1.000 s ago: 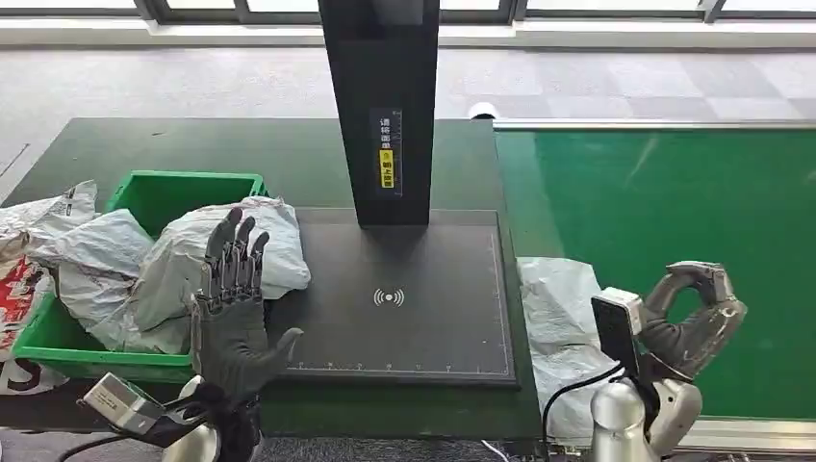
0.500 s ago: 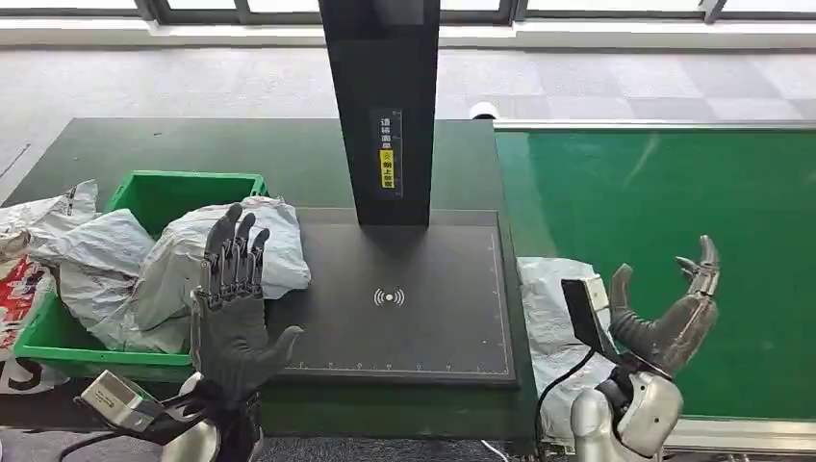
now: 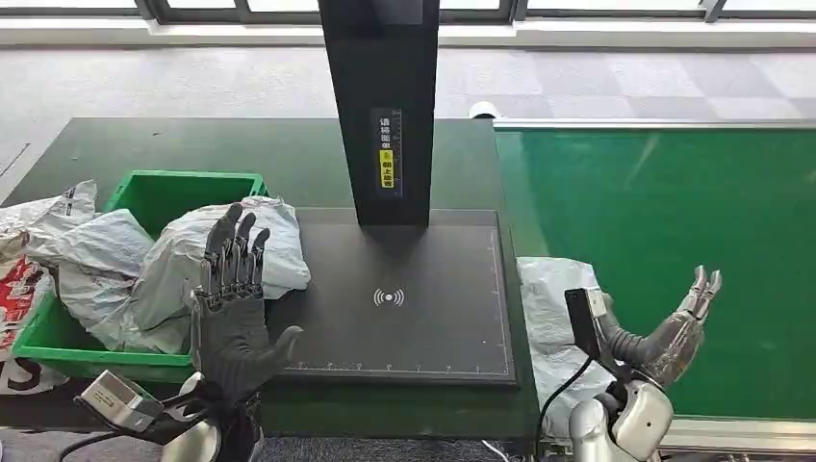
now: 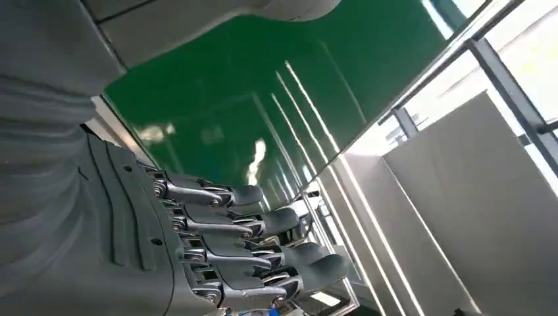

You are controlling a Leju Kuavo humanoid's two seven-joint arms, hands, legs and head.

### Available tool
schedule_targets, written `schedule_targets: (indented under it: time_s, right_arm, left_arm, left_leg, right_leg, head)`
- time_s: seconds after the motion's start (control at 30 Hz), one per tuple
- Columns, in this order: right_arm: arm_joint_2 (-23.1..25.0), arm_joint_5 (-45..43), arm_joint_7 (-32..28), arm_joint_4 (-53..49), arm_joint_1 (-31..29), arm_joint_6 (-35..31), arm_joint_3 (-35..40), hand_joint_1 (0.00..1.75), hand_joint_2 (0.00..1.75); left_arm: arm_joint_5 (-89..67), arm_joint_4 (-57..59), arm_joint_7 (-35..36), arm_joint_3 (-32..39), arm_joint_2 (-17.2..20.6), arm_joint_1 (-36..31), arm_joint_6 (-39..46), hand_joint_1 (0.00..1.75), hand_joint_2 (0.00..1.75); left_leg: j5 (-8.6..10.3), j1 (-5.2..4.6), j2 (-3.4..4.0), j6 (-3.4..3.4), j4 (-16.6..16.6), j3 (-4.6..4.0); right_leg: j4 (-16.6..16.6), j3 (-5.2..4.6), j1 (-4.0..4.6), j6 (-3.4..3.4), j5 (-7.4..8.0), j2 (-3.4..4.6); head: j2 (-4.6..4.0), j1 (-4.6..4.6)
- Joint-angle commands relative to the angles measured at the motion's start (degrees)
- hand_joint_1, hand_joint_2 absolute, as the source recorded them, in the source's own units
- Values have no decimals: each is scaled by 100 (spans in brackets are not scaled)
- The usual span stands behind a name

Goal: Moved the parcel from conveyor to table for the left to box.

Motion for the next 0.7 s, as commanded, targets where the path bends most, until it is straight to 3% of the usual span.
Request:
schedule_targets:
  time_s: [0.03, 0.57, 0.6, 0.63, 0.67, 0.7]
  right_arm:
    - [-50, -12, -2, 459, -248, 17, -319, 0, 175]
    - [-50, -12, -2, 459, -248, 17, -319, 0, 175]
    - [-467, 708, 718, 1179, -528, 737, 133, 0, 175]
    - [-700, 693, 1046, 3339, -1155, 2437, 267, 0, 175]
    - [-805, 643, 1097, 4476, -1481, 1836, 300, 0, 175]
    - [-848, 630, 1137, 4860, -1610, 1587, 321, 0, 175]
  left_arm:
    - [13, 276, 20, 195, 90, -95, -27, 0, 175]
    - [13, 276, 20, 195, 90, -95, -27, 0, 175]
    - [-58, 269, 20, 208, 94, -1, 74, 0, 175]
    - [-9, 135, 20, 142, 156, 130, 116, 0, 175]
    - [30, 44, 20, 114, 191, 213, 106, 0, 175]
    - [42, 40, 20, 81, 216, 233, 134, 0, 175]
  left_leg:
    - [3, -1, 3, 2, -9, 9]
    - [4, -3, 4, 2, -13, 11]
    - [6, -3, 5, 3, -17, 13]
    - [5, -3, 4, 3, -15, 12]
    - [7, -2, 25, 5, -23, 20]
    - [4, 10, 71, 4, -35, 42]
  right_leg:
    - [-9, 8, 0, -2, 4, 1]
    - [-11, 9, -1, -3, 5, 1]
    - [-15, 11, -1, -4, 7, 2]
    - [-12, 9, -2, -3, 5, 1]
    - [-25, 12, 0, -2, 16, 22]
    - [-47, 28, 12, -3, 32, 68]
  head:
    - [0, 0]
    - [0, 0]
    - [0, 0]
    - [0, 0]
    - [0, 0]
    - [0, 0]
